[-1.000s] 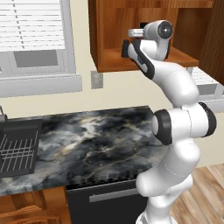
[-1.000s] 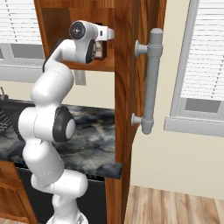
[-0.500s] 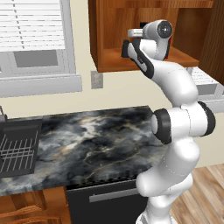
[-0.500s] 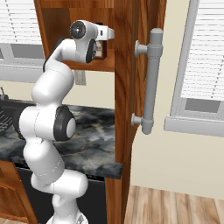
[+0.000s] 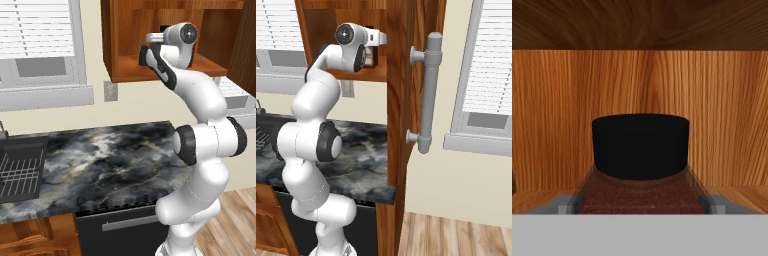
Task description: Collect the paprika, ketchup, and shaker from the cabinet and place them next to the stove.
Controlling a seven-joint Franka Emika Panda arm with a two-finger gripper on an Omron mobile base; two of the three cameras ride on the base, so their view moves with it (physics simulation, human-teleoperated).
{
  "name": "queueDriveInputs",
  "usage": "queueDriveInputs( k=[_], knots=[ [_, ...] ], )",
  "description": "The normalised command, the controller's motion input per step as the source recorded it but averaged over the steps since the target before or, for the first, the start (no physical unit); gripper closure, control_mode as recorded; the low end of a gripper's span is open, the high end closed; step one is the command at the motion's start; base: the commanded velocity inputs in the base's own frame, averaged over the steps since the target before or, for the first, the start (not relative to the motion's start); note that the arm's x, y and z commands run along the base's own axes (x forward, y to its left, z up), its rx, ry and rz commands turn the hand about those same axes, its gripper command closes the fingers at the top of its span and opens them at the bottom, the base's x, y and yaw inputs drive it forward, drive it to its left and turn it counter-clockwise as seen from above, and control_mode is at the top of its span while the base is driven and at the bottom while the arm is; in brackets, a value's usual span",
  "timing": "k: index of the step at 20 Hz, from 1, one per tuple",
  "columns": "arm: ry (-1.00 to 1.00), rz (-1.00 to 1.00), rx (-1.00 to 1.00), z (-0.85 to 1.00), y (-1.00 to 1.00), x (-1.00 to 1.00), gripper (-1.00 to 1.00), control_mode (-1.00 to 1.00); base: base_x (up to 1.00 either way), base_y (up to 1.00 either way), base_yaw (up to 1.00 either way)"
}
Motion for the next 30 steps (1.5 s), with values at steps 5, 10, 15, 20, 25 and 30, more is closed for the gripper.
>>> queueDriveInputs(
  k=[5,10,15,20,25,30],
  knots=[
    [-0.08,0.00,0.00,-0.17,-0.12,-0.59,1.00,-1.00,0.00,0.00,0.00],
    [-0.09,0.00,0.00,-0.19,-0.13,-0.73,1.00,-1.00,0.00,0.00,0.00],
    [-0.10,0.00,0.00,-0.11,-0.01,-0.77,1.00,-1.00,0.00,0.00,0.00],
    [-0.11,0.00,0.00,-0.06,0.00,-0.83,1.00,-1.00,0.00,0.00,0.00],
    [-0.09,0.00,0.00,-0.05,0.00,-0.85,1.00,-1.00,0.00,0.00,0.00],
    [-0.05,0.00,0.00,-0.03,0.00,-0.86,1.00,-1.00,0.00,0.00,0.00]
  ],
)
